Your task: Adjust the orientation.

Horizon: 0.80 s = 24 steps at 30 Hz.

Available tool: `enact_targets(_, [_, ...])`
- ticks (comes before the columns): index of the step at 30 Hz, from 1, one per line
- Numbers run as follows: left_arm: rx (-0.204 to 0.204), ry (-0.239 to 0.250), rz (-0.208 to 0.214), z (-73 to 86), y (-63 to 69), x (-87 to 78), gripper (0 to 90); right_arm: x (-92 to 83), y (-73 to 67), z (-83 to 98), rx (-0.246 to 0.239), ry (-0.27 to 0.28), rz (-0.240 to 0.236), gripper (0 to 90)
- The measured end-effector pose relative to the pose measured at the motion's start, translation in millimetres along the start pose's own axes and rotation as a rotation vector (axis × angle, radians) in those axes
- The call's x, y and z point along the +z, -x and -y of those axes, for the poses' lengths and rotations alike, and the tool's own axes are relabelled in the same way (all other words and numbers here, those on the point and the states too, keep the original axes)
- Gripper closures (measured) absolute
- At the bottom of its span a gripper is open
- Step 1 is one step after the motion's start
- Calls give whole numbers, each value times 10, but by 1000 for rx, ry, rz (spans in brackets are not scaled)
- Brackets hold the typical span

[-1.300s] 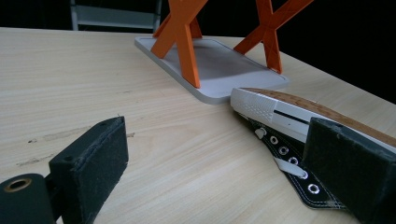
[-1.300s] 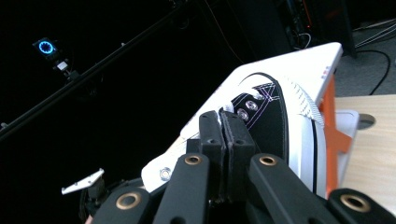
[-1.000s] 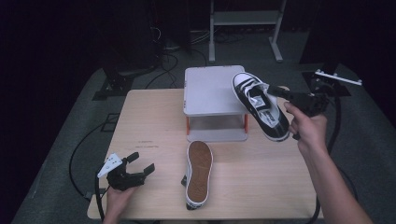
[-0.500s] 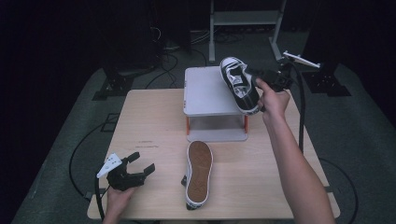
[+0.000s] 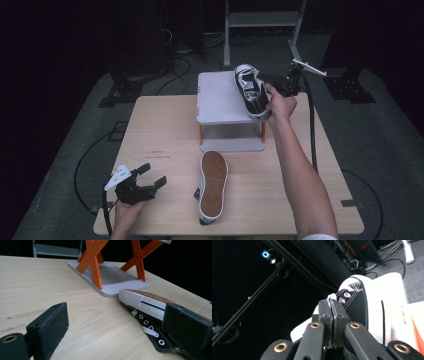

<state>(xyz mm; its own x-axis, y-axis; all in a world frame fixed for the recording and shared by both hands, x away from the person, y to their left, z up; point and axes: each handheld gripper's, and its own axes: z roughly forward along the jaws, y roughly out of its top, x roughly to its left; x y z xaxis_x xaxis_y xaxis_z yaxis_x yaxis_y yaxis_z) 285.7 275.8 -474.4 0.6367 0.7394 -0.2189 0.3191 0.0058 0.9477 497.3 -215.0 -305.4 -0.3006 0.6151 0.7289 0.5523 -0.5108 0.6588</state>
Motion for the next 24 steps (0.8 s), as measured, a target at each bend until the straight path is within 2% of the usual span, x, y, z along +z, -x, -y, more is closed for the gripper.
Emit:
enact_targets(2, [1, -1, 0, 2, 7, 2, 62, -23, 66, 1, 13, 3, 1, 880])
enact_targets(5, [4, -8, 1, 7, 11, 15, 62, -68, 121, -19, -22, -18, 57, 877])
enact_targets(7, [5, -15, 1, 12, 13, 25, 62, -94, 154, -37, -20, -25, 48, 875])
enact_targets(12, [8, -21, -3, 17, 19, 31, 62, -106, 141, -45, -64, -45, 55, 855])
enact_targets(19, [11, -23, -7, 23, 18, 24, 62, -283, 71, -61, -170, -60, 83, 702])
enact_targets(24, [14, -33, -10, 31, 36, 37, 62, -512, 121, -57, -193, -58, 73, 628])
